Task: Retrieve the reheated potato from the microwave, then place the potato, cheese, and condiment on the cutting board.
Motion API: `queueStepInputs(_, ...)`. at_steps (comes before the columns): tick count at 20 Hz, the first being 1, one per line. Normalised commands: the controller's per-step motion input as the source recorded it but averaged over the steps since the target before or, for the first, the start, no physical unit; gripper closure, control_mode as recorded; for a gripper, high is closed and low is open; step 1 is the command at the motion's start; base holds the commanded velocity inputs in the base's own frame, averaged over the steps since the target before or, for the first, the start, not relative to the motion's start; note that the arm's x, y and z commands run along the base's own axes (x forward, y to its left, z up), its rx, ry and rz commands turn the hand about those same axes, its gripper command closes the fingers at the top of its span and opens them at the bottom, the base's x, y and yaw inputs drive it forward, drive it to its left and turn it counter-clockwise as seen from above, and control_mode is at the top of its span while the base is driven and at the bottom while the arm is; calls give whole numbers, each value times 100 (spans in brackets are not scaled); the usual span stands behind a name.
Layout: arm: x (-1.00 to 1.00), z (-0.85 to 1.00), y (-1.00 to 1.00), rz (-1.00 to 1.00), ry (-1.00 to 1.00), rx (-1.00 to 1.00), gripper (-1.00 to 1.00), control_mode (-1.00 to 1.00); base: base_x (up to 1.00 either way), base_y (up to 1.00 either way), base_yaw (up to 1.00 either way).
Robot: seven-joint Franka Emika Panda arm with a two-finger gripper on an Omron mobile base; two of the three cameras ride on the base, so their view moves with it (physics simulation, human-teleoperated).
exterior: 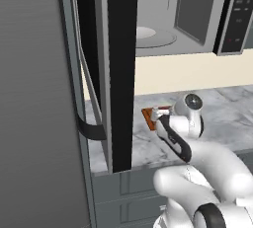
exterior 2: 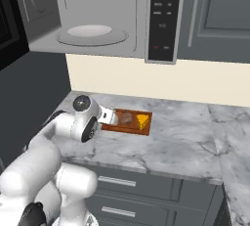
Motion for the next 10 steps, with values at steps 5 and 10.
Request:
queueStepInputs(5, -98, 89, 0, 0, 3, 0, -100, -100, 0, 0, 0)
queueStepInputs(10, -81, 78, 0, 0, 16, 1, -100, -100, 0, 0, 0)
